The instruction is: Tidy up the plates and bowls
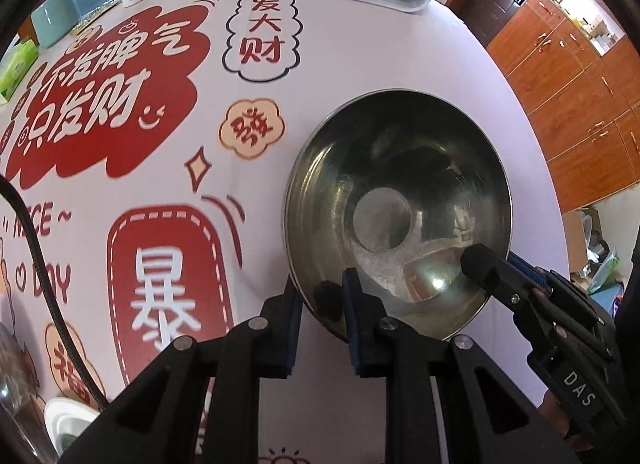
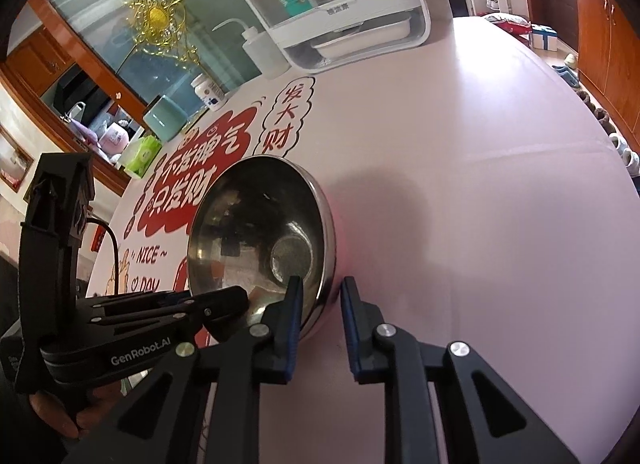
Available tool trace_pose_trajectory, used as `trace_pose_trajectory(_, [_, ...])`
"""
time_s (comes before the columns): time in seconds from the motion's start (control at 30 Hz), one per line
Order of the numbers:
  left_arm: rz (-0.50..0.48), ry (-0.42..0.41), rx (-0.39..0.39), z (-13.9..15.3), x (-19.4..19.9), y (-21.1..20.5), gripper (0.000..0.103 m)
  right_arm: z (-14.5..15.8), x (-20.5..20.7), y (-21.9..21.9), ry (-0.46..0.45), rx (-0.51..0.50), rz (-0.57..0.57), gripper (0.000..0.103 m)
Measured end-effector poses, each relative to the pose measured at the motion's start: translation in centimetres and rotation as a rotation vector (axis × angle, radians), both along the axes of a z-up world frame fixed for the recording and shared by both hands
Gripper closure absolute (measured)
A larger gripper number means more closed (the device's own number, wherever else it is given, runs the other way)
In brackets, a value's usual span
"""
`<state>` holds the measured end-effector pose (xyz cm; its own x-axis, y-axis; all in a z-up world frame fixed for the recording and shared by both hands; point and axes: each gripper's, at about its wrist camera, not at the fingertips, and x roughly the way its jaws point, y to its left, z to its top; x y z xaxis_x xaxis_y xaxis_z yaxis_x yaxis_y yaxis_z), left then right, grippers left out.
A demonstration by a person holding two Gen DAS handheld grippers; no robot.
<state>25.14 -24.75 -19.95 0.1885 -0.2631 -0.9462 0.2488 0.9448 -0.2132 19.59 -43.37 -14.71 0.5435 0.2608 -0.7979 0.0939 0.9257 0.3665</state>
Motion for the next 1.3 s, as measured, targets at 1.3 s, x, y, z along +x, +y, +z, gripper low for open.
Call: trace_pose_trajectory(1.3, [0.17,-0.064,-0.05,5.3,-14.9,12.5,0.084,5.3,-9.5,12.5,-0.049,-0.077,0.287,0.084])
